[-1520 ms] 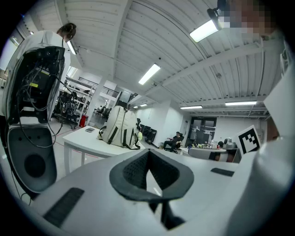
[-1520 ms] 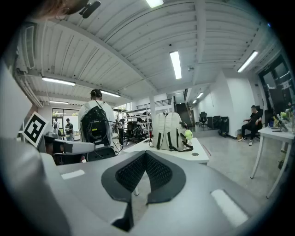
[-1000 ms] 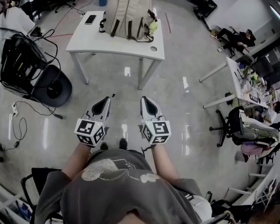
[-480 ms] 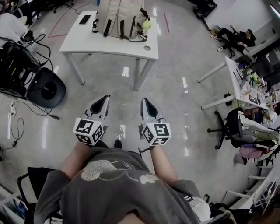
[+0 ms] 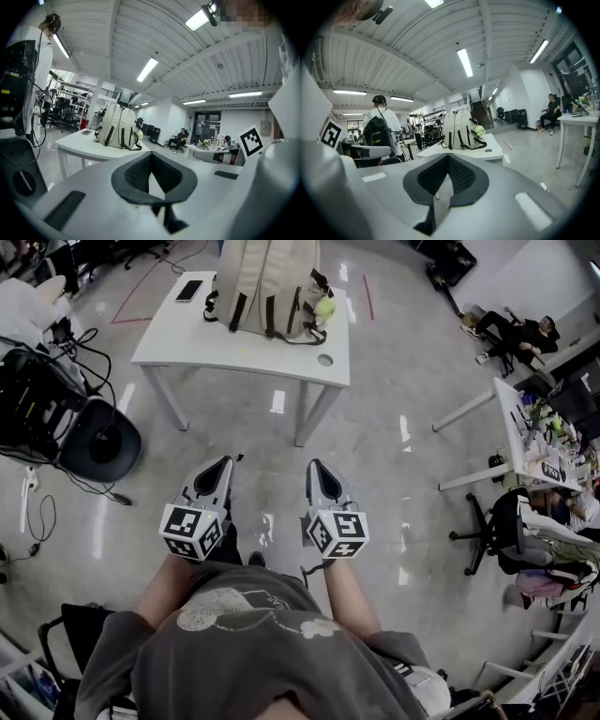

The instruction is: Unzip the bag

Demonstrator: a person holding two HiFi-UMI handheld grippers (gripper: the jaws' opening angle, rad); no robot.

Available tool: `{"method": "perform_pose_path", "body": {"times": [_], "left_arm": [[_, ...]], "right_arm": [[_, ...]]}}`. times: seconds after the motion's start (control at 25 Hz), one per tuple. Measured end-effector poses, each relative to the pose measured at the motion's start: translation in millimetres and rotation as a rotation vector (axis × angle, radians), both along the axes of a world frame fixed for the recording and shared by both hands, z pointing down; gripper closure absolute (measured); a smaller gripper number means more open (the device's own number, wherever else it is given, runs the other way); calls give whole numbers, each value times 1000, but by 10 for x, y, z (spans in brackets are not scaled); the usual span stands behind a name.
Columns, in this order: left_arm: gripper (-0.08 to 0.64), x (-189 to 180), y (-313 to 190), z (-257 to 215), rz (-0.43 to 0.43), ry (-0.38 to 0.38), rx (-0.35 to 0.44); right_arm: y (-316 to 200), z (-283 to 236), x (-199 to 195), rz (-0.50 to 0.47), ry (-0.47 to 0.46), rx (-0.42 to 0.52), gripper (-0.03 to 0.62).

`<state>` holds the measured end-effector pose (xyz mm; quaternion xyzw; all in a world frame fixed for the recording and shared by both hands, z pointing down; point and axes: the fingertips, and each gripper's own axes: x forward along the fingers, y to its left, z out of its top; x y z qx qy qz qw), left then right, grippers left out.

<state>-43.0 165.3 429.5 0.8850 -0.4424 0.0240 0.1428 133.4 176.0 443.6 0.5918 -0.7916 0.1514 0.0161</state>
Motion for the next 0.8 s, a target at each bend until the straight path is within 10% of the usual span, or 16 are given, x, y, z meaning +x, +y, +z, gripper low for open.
{"method": "perform_pose_path", "body": {"times": [0.8], "left_arm": [[555, -468, -2361, 99, 83, 67, -18]], "right_arm": [[-2270, 104, -424, 114, 34, -21, 592]]}}
